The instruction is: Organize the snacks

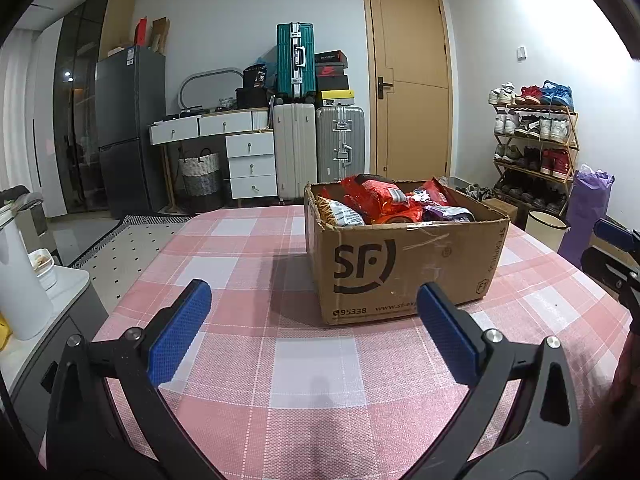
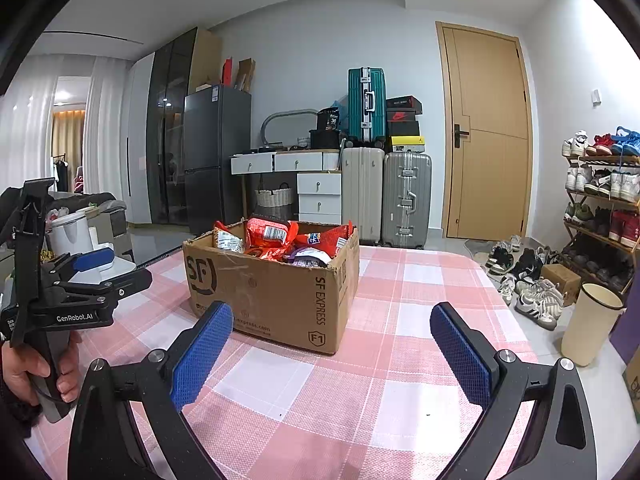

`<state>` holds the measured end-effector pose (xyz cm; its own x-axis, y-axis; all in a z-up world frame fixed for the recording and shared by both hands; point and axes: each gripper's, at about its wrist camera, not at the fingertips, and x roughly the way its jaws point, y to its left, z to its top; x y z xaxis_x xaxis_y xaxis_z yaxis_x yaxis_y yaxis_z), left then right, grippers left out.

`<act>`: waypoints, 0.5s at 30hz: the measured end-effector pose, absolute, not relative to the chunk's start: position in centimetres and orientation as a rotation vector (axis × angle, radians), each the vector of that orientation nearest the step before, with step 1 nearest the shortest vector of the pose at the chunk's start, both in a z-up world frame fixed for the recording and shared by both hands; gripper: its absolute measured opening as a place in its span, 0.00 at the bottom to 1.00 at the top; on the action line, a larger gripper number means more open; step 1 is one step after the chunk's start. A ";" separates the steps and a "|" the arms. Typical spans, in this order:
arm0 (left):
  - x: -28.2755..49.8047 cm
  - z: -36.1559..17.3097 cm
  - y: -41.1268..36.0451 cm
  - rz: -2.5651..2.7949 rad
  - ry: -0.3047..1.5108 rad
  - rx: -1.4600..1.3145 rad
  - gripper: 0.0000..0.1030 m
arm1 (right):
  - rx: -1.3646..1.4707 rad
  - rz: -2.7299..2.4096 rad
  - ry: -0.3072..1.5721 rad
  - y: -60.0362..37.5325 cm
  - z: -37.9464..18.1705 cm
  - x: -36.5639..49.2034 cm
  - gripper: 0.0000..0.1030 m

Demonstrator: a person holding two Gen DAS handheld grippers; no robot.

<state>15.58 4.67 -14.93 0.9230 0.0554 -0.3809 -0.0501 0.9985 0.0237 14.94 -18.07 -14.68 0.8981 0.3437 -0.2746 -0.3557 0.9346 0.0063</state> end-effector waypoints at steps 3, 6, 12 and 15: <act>15.1 -14.6 4.7 0.052 0.393 0.013 1.00 | -0.044 0.362 0.276 -18.1 -14.7 14.9 0.98; 15.2 -14.7 4.7 0.055 0.391 0.014 1.00 | -0.043 0.361 0.271 -18.0 -14.7 14.9 0.98; 15.1 -14.6 4.8 0.049 0.386 0.009 1.00 | -0.043 0.361 0.271 -18.1 -14.7 14.9 0.98; 15.3 -14.8 4.8 0.051 0.387 0.008 1.00 | -0.042 0.361 0.272 -18.1 -14.7 14.9 0.98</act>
